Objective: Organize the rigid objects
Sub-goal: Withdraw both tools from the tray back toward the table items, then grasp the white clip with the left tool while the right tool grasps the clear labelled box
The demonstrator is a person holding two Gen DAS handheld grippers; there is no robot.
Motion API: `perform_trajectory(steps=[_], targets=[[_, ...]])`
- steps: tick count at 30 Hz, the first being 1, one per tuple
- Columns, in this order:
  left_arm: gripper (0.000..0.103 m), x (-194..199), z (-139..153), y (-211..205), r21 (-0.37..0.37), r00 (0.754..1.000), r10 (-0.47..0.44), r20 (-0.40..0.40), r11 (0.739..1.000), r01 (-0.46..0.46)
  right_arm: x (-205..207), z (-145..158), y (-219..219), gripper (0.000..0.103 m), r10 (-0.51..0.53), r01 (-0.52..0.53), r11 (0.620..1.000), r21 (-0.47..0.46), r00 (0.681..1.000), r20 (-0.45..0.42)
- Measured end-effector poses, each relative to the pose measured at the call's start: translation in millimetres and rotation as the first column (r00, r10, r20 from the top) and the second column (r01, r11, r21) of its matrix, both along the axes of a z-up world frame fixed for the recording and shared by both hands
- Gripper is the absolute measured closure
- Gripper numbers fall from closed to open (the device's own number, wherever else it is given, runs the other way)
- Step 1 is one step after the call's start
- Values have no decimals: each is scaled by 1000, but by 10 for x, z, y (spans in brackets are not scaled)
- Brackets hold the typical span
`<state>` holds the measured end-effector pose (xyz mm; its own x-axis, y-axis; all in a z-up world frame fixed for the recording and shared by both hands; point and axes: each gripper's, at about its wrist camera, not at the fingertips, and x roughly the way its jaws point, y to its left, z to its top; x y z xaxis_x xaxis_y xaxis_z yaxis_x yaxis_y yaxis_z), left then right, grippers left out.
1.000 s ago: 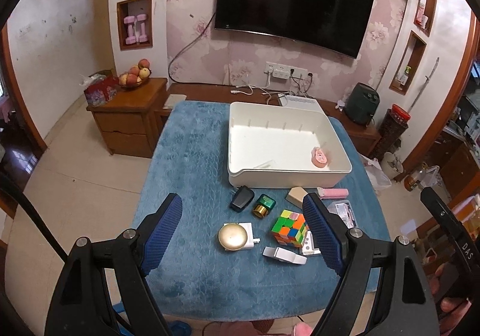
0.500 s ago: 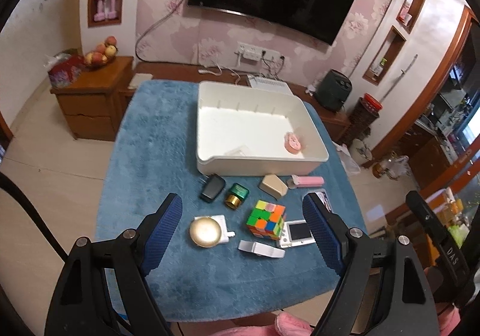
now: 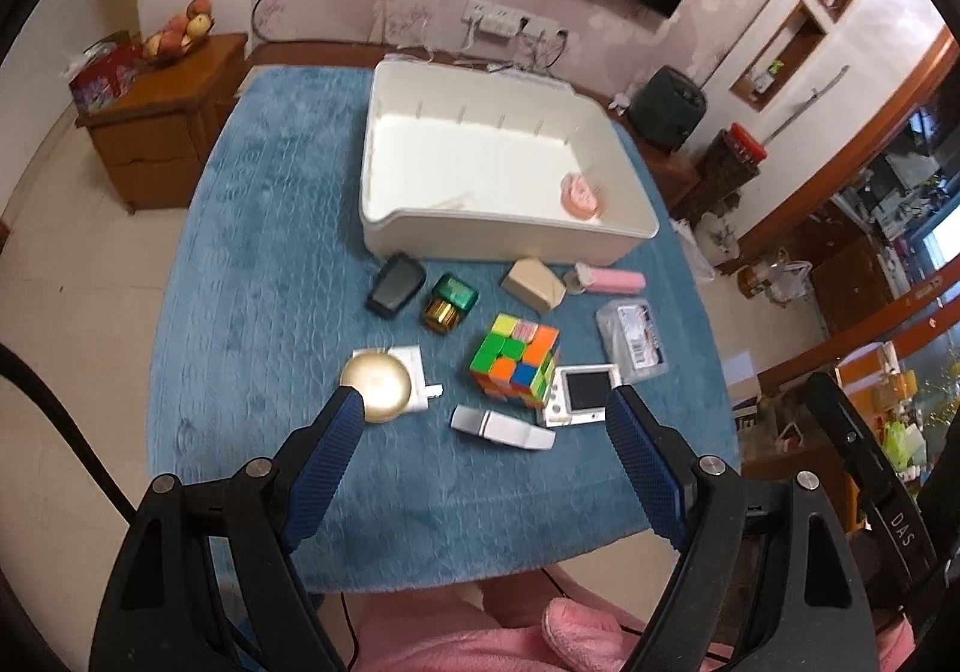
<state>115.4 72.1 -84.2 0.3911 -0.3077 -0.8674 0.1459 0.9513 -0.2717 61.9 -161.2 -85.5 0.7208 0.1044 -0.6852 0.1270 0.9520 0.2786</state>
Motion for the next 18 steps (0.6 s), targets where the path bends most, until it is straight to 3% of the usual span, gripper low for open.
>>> perform_trajectory(steps=[11,18], targets=[[18,-25,-221,-320,64,983,151,-108,987,-145,381,-210,-372,21,168,-167,986,12,979,-115],[18,-8,-462,-595,76,939,278,-203,961,-268,699,-348,-647,21,289,-294,956,-1,941,-179]])
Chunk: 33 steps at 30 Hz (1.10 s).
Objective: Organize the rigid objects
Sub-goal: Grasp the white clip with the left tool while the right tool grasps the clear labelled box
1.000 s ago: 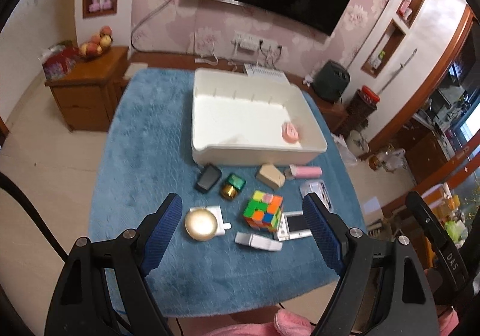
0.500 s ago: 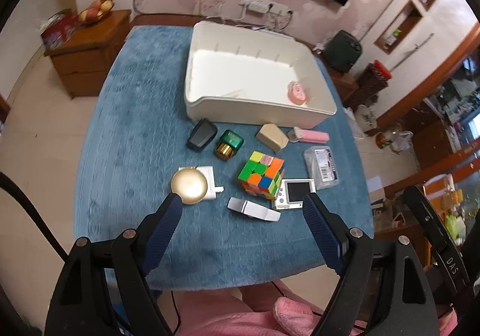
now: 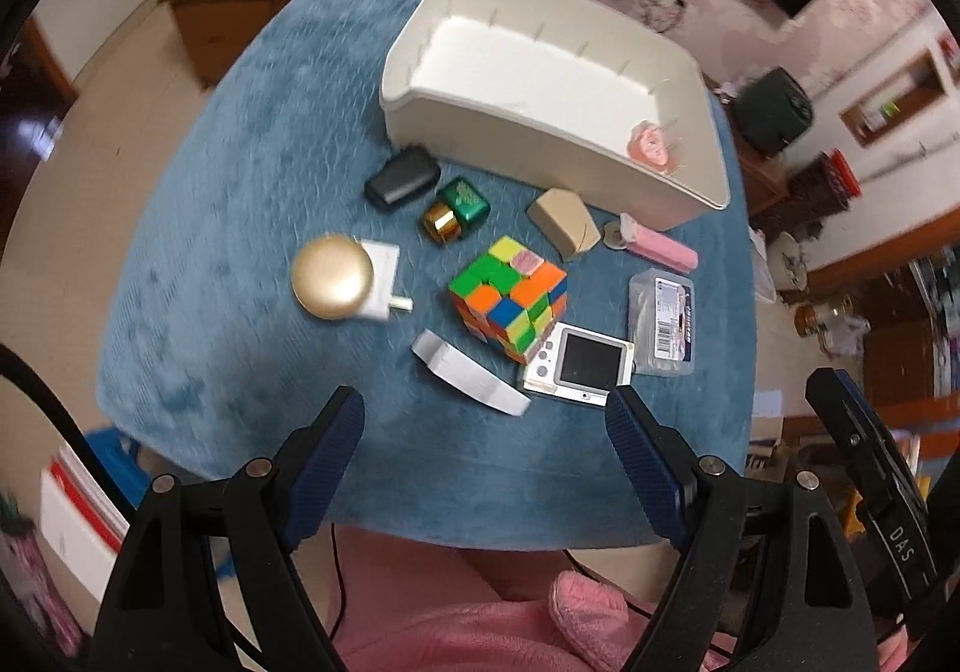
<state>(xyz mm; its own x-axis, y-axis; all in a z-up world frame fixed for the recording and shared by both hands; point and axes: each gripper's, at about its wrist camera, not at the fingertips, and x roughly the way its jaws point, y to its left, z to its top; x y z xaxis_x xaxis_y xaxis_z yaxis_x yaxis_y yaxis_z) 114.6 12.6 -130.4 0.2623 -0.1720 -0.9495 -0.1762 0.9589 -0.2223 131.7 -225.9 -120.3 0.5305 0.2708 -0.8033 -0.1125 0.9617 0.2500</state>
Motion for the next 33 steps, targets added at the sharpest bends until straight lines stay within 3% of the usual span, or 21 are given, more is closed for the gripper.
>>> perform_trajectory(steps=[4,9,13,17,21,25,28,33], targets=[[18,45,-186,-110,-21,993,100,-66,995,-102,211,-90,-139,21,73,-73,997,-11,997,-30],[18,43,-443,-155,-86,962,231,-147,966,-245,495,-265,-245,21,149,-151,989,-9,984,-97],[19,26,-637,-132,-73,922,336,-194,932,-355,679,-451,-254,21,196,-197,980,13,967,-162],[19,-23,-828,-41,-80,868,439,-233,881,-467,832,-655,-244,21,233,-231,972,35,944,-233],[20,-47,-998,36,-105,822,505,-263,832,-544,1006,-920,-270,21,234,-212,972,102,910,-341],[22,-46,-1145,99,-100,788,543,-291,801,-590,1132,-1129,-299,21,220,-170,974,153,881,-420],[22,-45,-1217,121,-115,775,555,-302,786,-607,1204,-1253,-319,21,207,-137,974,180,862,-463],[23,-77,-1243,66,-137,782,552,-290,785,-604,1276,-1406,-346,21,188,-93,975,204,838,-513]])
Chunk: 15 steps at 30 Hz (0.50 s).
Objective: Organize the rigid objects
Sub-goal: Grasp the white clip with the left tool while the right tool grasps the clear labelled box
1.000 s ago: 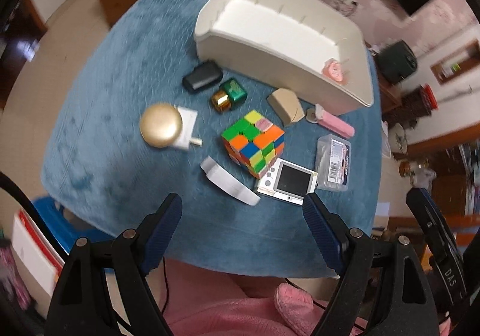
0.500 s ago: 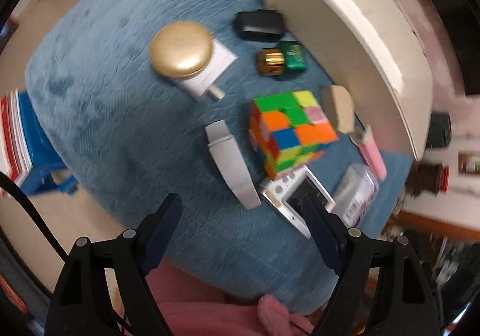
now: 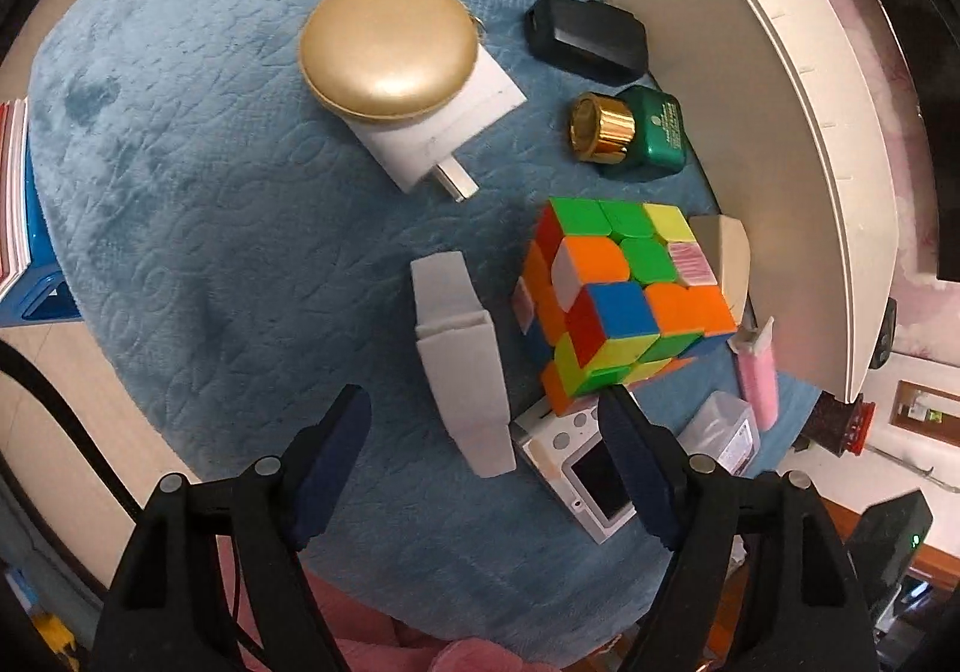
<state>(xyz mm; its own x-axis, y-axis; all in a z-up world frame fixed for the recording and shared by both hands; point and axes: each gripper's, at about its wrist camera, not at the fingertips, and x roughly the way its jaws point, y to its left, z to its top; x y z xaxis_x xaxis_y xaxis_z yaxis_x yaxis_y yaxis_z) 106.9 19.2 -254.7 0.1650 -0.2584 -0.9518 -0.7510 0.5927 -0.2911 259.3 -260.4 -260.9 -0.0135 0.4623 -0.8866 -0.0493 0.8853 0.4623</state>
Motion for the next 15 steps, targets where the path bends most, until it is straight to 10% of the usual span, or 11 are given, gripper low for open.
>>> perform_trajectory(steps=[15], targets=[[43,-229,23,-162,-14,999,37,21,999,-36,55,-108,101,21,16,-16,1000,7,999,-31]])
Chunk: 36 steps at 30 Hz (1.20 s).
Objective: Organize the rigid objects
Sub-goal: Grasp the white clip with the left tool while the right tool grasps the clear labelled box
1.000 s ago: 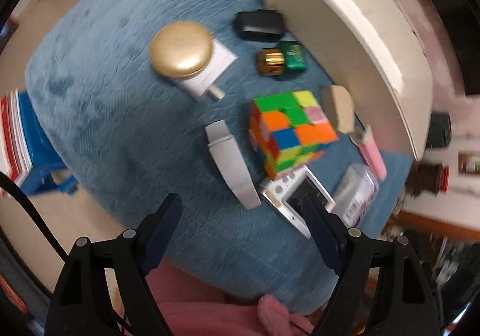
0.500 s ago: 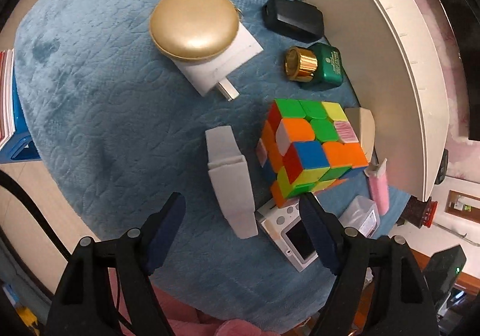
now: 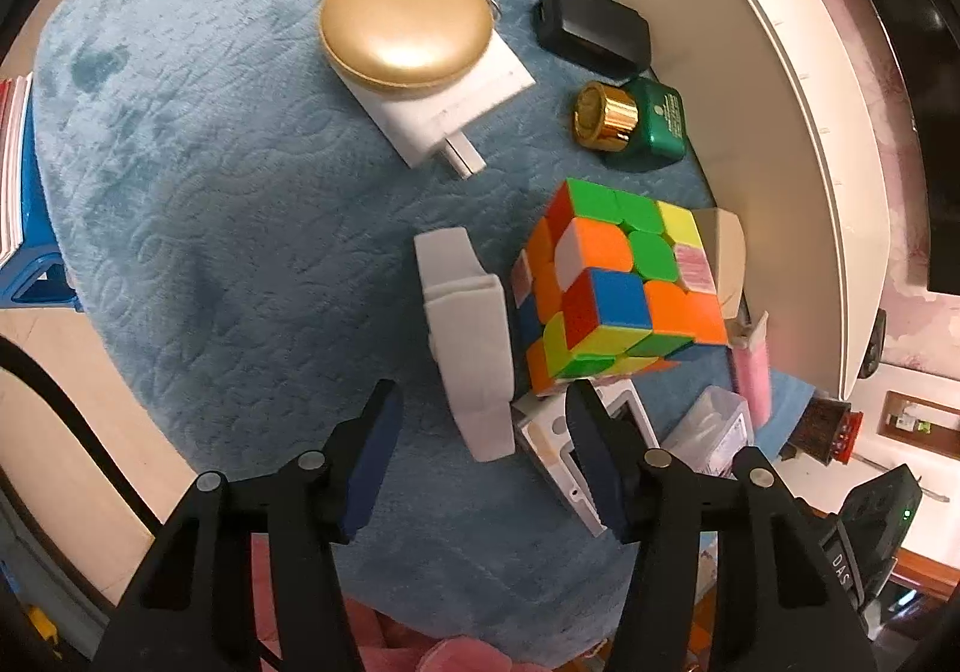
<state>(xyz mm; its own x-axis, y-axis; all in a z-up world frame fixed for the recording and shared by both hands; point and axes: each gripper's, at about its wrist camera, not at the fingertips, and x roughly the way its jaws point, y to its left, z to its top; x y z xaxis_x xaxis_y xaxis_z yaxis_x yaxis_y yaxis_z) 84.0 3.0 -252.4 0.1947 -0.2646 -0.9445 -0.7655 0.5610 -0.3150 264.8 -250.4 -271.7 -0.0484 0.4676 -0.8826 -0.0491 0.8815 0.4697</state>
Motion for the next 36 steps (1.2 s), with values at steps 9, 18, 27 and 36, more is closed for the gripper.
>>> perform_trajectory(steps=[9,18,27,36], targets=[[43,83,4,15,21,1000,-2,-13,1000,2,34,-31,-59,21,3,-3,1000,-17,1000,-14],[51,4,52,152,26,999,20,-33,999,-19,28,-53,-28,21,11,-12,1000,-20,1000,-24],[61,-1,22,378,33,998,59,-32,998,-58,-23,-98,43,28,27,-28,998,-53,999,-35],[74,112,-147,405,-36,996,71,-45,997,-73,-37,-122,158,29,34,-36,995,-97,999,-22]])
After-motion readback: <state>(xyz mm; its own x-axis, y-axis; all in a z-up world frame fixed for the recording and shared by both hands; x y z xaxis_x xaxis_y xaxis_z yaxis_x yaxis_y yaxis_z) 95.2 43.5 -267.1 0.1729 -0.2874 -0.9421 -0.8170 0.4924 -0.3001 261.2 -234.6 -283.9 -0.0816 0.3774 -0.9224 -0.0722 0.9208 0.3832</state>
